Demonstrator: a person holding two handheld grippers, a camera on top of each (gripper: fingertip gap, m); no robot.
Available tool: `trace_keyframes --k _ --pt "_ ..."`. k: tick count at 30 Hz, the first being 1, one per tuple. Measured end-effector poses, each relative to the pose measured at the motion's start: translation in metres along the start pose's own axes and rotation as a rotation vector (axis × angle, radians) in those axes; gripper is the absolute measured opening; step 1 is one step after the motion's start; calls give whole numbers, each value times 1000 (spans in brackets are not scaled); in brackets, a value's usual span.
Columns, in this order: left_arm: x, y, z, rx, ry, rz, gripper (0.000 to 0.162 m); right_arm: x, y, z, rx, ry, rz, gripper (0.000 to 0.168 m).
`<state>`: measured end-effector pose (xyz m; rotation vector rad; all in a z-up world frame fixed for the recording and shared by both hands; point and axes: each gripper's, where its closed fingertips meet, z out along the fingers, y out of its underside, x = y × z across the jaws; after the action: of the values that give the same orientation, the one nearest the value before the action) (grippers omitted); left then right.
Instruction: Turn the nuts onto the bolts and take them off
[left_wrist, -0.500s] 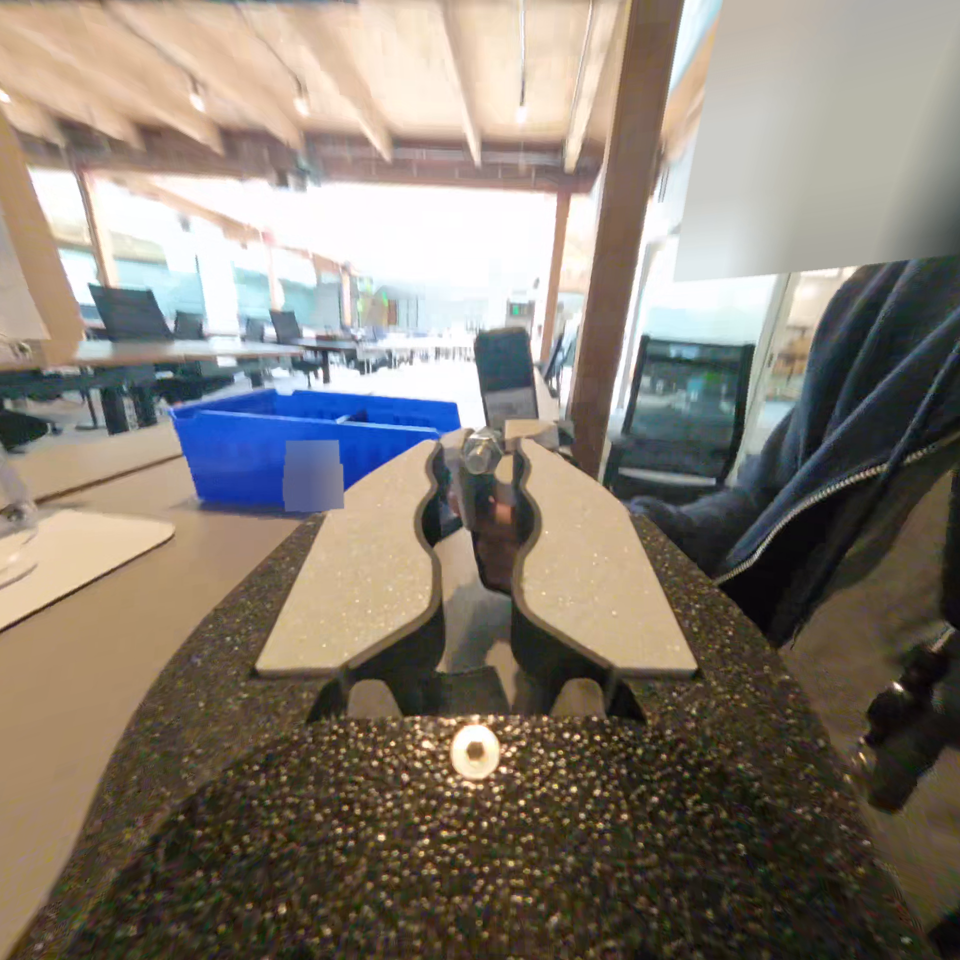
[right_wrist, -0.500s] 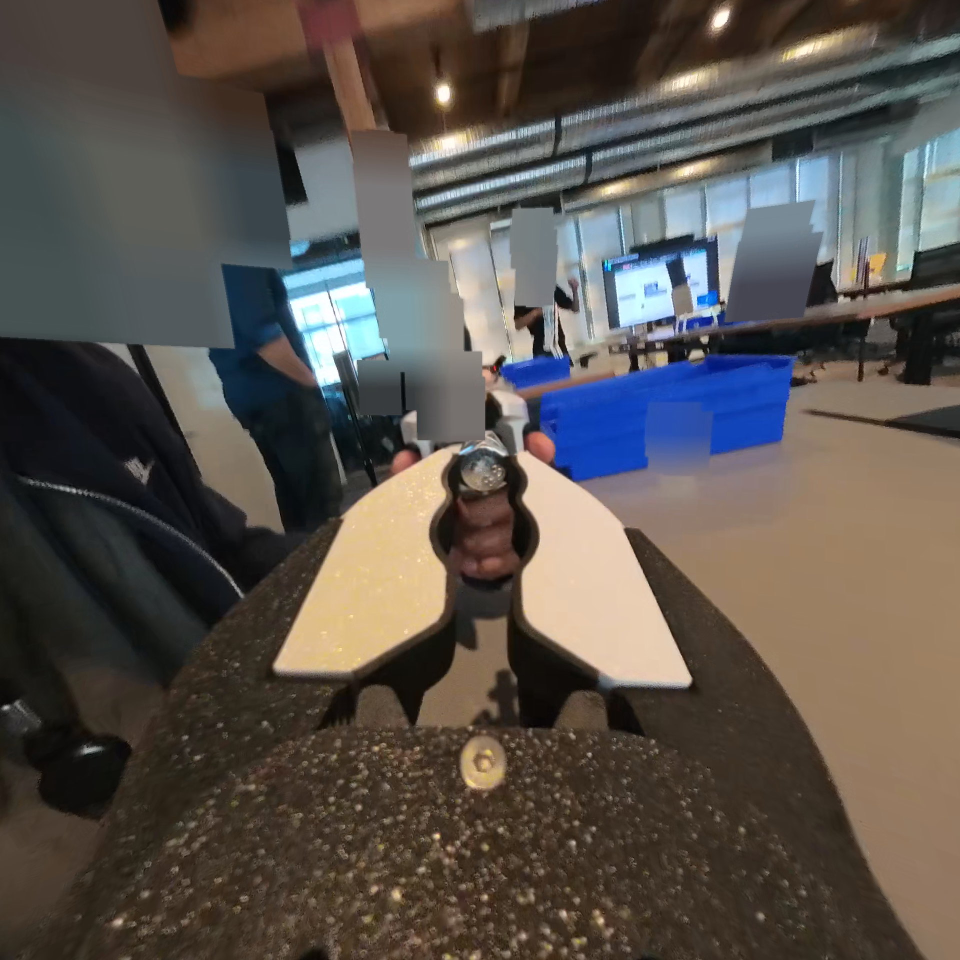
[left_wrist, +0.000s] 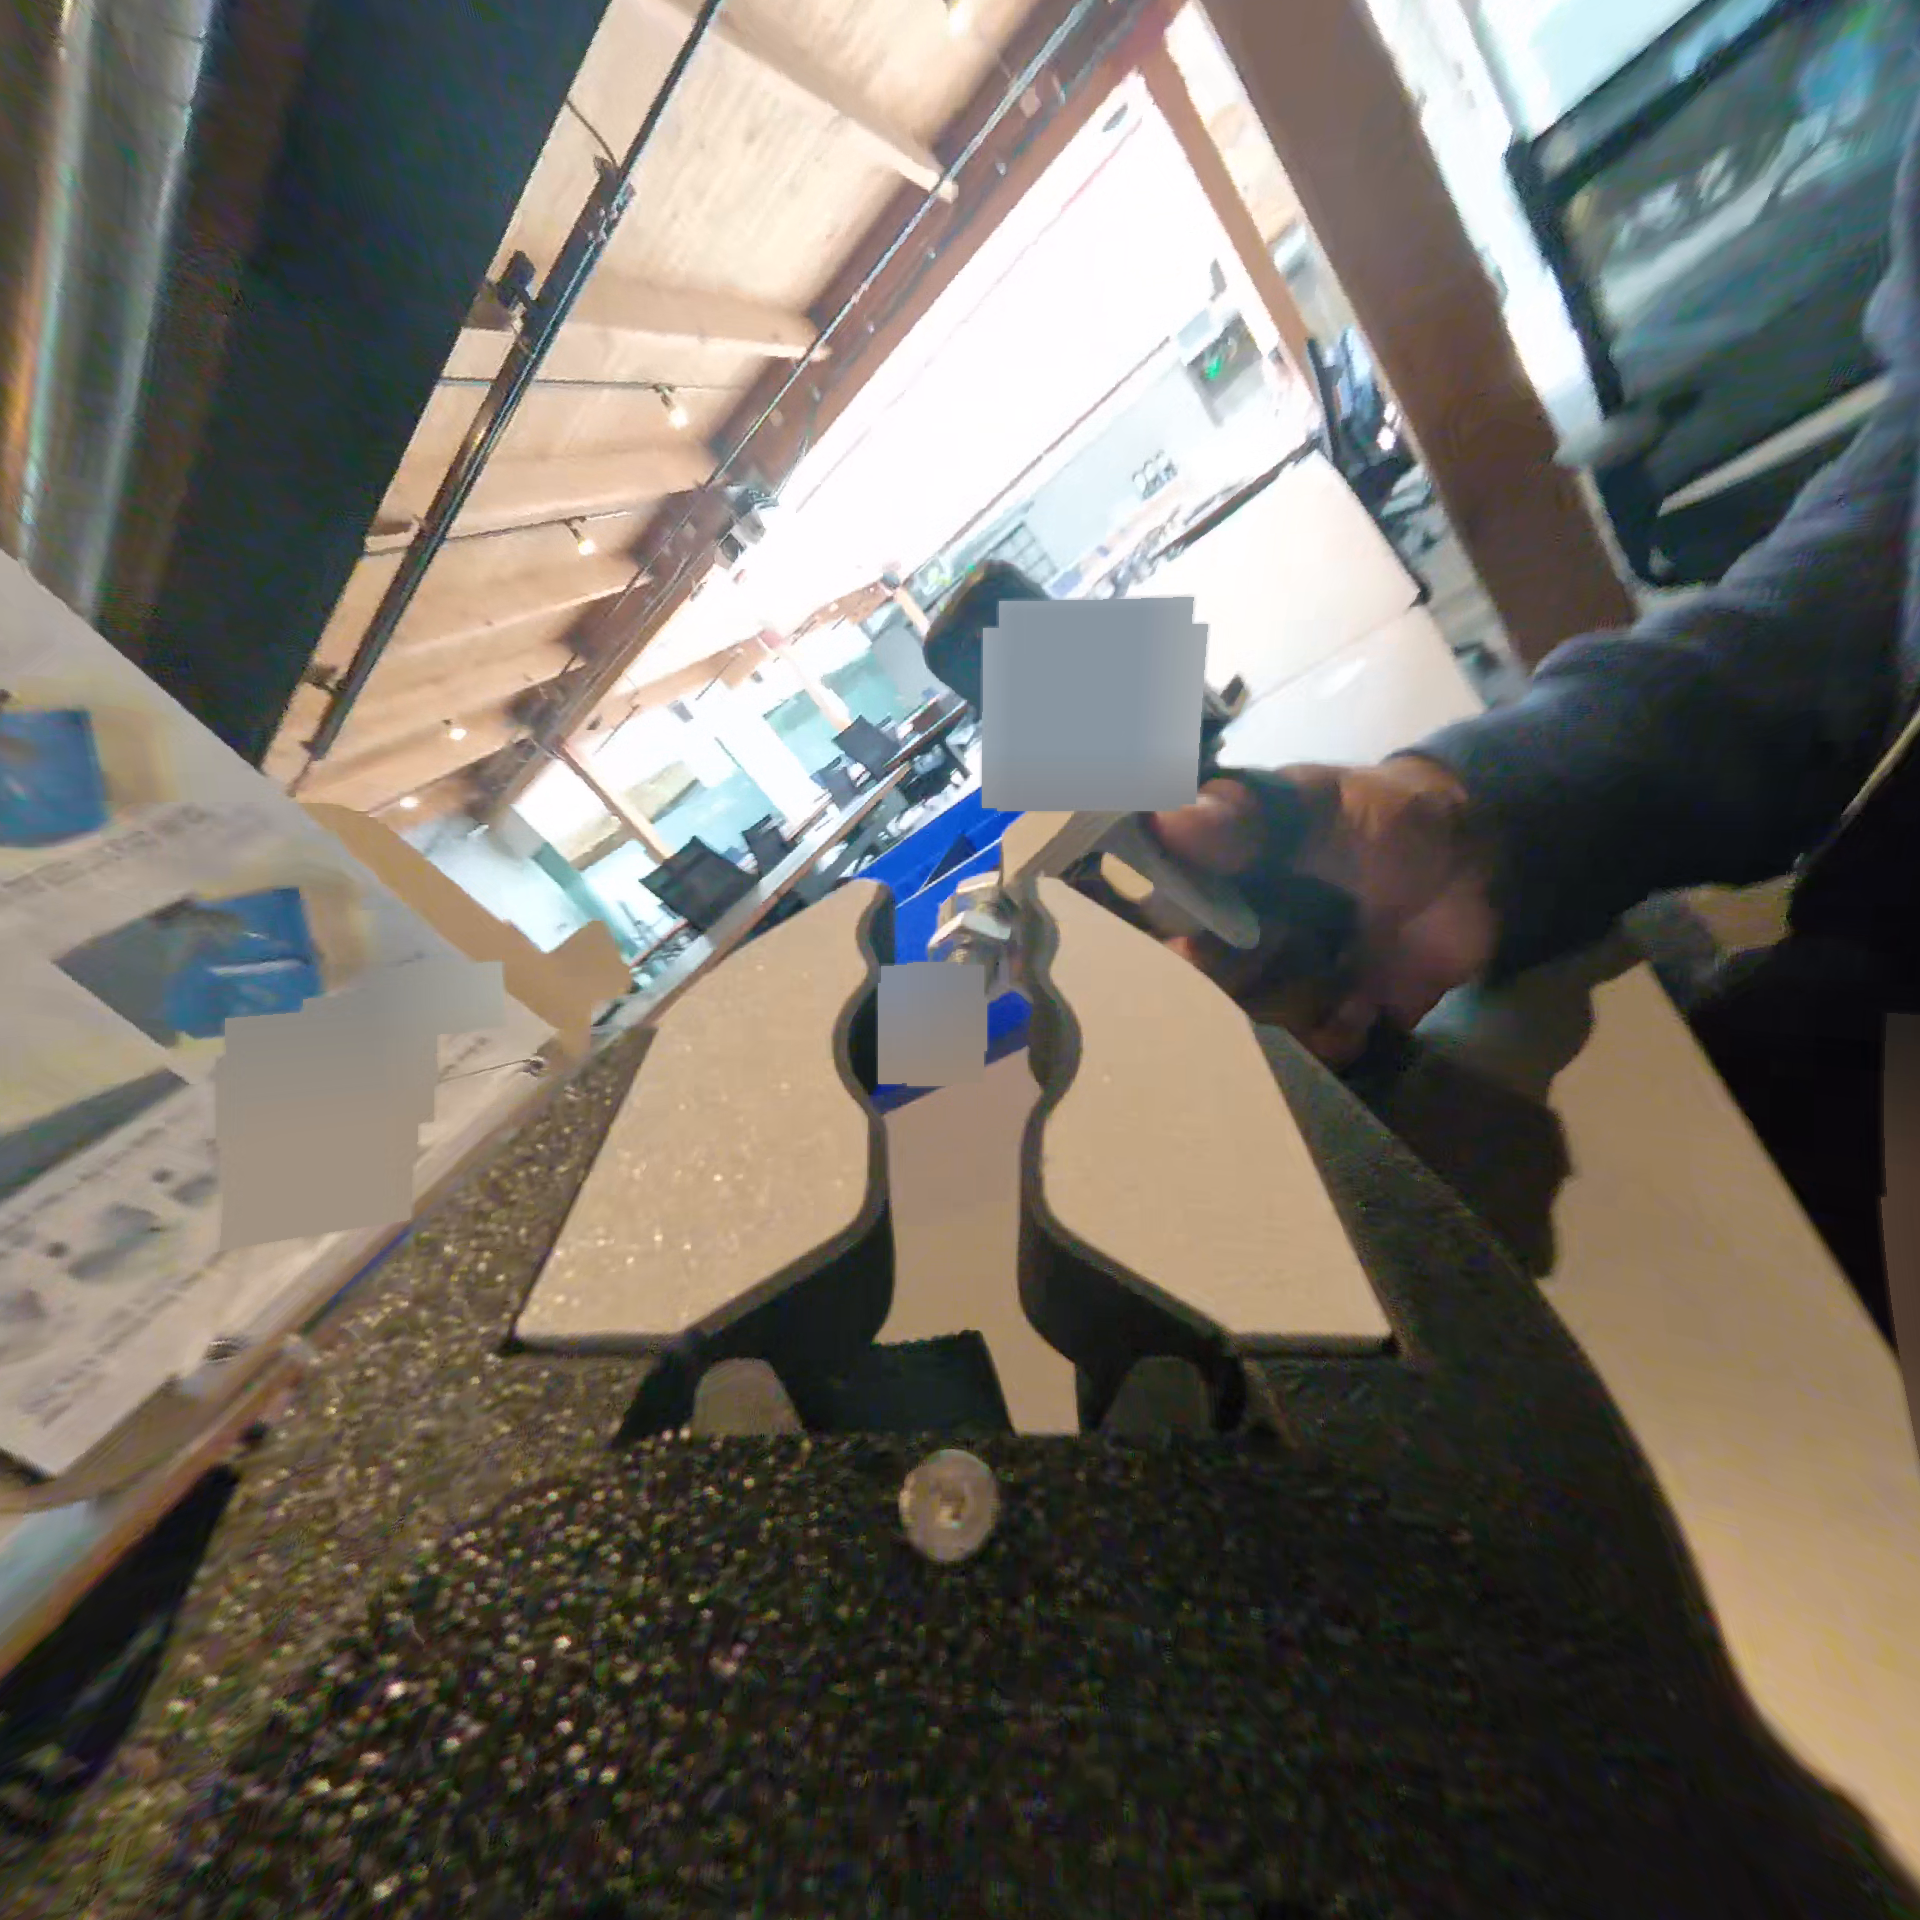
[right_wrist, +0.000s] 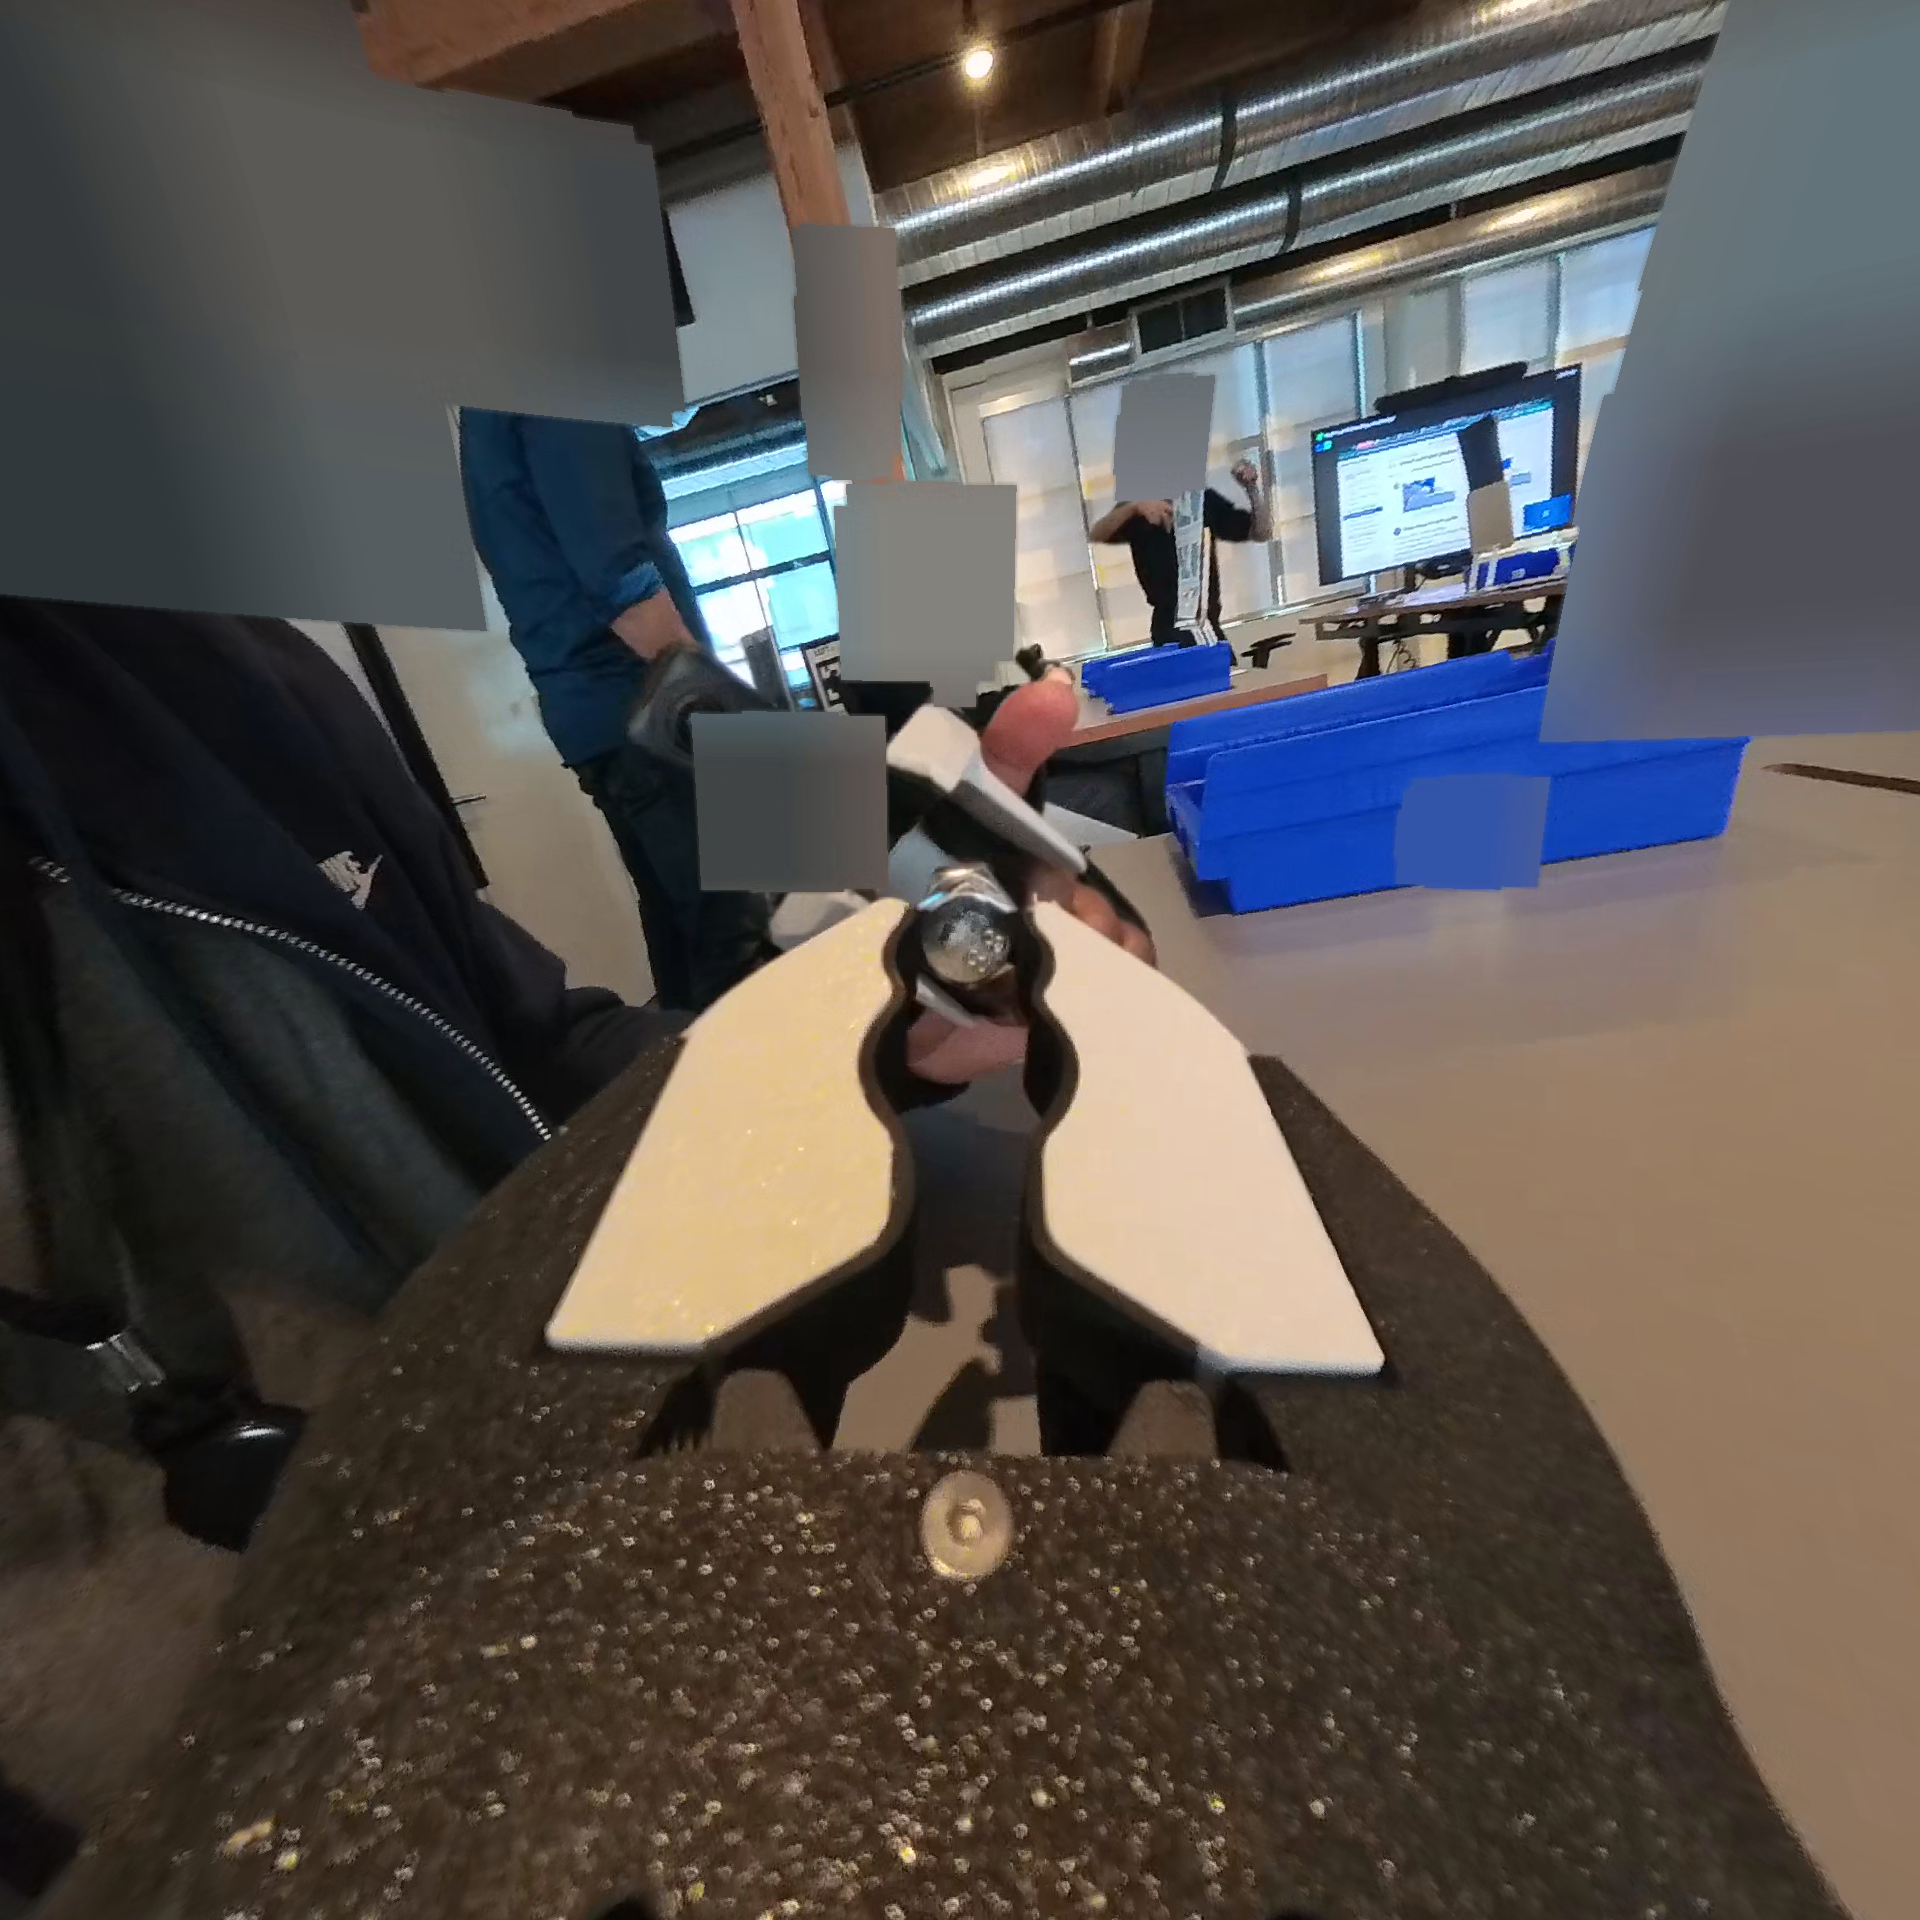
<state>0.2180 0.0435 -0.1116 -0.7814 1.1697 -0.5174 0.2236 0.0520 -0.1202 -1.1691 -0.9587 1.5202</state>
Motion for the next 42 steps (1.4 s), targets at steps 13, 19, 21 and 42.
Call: trace_keyframes --k 13,19,21,42 --pt "12 14 -2 -86 51 161 22 -6 9 6 -47 -64 44 17" --pt "14 17 0 -110 53 197 19 -8 12 8 -63 -75 50 17" --pt "13 18 0 -114 53 178 19 -7 12 8 -64 -70 45 16" --pt "9 22 3 -19 338 -957 39 6 12 5 -105 89 -101 16"
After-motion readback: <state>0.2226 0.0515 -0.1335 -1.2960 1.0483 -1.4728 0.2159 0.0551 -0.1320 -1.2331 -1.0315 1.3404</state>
